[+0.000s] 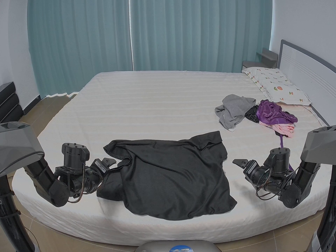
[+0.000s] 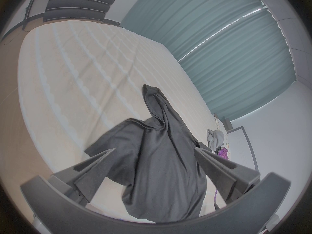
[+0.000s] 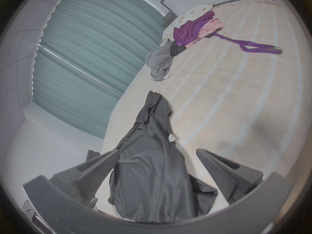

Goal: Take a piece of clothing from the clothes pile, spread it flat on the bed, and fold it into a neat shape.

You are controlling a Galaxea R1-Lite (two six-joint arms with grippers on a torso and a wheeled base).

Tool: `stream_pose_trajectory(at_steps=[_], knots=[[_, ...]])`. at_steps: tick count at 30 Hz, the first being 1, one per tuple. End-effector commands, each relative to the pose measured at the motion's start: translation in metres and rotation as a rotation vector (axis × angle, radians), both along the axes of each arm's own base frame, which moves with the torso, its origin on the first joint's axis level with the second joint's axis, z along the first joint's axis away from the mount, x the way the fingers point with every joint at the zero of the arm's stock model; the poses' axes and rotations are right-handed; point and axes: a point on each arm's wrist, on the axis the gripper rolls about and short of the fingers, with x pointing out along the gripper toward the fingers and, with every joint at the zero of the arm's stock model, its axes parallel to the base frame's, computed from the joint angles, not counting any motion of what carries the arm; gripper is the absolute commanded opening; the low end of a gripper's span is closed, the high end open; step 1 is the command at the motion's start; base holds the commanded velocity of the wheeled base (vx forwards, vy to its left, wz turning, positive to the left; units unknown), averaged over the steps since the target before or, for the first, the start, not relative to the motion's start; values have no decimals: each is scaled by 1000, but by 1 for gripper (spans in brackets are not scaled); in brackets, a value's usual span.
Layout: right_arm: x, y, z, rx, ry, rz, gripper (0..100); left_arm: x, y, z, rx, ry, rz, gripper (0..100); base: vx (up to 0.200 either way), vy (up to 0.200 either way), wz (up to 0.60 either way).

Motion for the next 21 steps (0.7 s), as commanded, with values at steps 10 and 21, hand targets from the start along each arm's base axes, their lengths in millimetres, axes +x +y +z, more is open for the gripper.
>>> stream_pose_trajectory(at_steps=[10, 21], knots=[[0, 0, -4, -5, 12, 1, 100, -7, 3, -6, 60, 28, -22, 100, 0, 0, 0], [0, 0, -7, -9, 23, 0, 100, -5, 6, -34, 93, 119, -15, 100, 0, 0, 0]])
